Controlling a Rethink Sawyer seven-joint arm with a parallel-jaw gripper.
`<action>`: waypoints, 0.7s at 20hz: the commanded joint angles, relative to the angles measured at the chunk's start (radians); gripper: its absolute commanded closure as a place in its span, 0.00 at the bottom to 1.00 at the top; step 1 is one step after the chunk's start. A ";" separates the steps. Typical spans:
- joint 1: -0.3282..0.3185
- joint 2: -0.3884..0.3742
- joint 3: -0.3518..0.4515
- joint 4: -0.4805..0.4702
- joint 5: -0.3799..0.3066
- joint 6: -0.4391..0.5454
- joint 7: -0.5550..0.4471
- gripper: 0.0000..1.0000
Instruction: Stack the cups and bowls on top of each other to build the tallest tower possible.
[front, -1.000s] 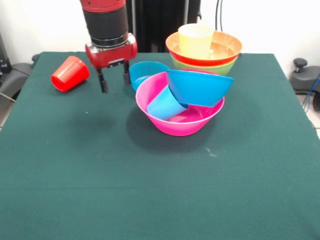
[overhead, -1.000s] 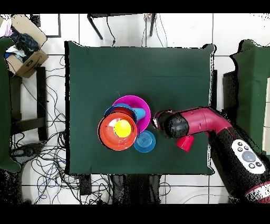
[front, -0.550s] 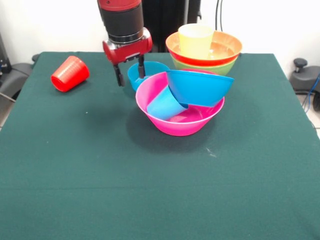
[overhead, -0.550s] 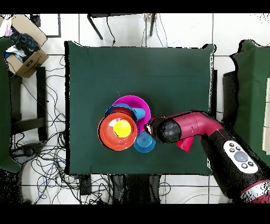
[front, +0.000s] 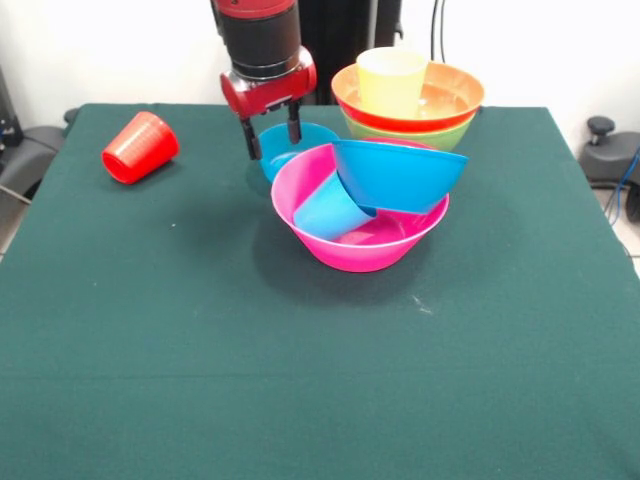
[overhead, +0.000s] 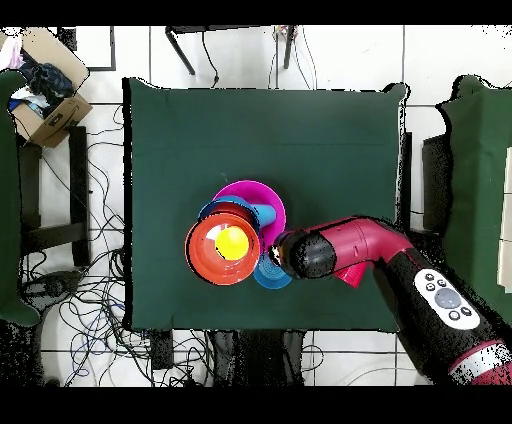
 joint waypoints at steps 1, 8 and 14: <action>0.064 0.010 -0.077 0.028 -0.036 0.075 -0.023 0.00; 0.078 0.062 -0.138 0.001 -0.096 0.004 0.001 0.00; 0.072 0.072 -0.156 -0.033 -0.109 -0.005 -0.028 0.00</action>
